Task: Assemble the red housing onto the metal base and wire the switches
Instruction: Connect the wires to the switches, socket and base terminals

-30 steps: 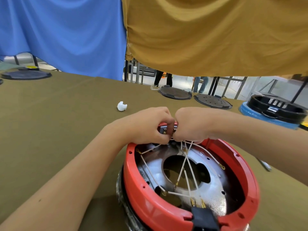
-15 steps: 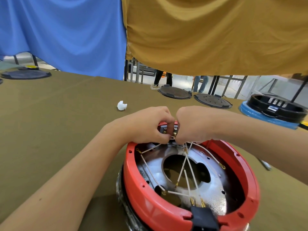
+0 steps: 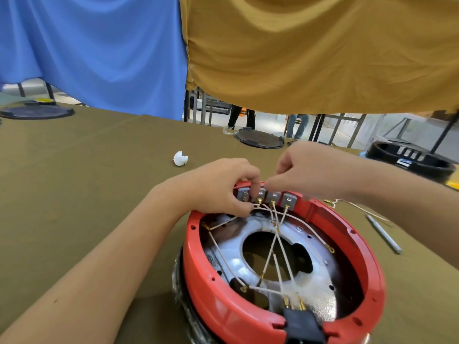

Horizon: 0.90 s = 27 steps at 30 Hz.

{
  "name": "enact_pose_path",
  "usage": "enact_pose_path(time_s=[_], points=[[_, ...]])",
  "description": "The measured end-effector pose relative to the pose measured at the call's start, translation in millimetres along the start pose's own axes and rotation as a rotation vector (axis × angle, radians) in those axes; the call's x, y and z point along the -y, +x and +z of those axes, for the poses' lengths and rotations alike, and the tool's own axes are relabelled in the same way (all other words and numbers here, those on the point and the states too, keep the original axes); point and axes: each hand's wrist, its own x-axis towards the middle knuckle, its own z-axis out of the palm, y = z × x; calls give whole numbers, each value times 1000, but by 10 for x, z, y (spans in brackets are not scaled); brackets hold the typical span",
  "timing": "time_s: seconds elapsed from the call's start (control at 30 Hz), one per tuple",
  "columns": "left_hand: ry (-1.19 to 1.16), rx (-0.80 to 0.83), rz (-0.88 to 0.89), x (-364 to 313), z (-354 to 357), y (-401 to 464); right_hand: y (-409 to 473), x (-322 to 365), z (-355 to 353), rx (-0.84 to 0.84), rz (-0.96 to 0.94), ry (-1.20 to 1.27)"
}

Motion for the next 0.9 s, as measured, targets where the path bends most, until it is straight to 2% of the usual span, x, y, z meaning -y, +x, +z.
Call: enact_pose_path(time_s=[0.07,0.13,0.3,0.5,0.9], points=[[-53,-11,-23,6,-14,-5,-5,-154,9,-124,-7,102],[-74,-5,-52,18,-22,-12,-14,-301,75,-164,7,202],[-5,-8,-49,16,-34,-12,14,-429,327,-39,-102,336],[-29,-21,-51,50,-24,-13,124,-346,384,-43,-181,191],[-81,-24,-59,78,-21,-10,152,-367,423,-82,-211,201]])
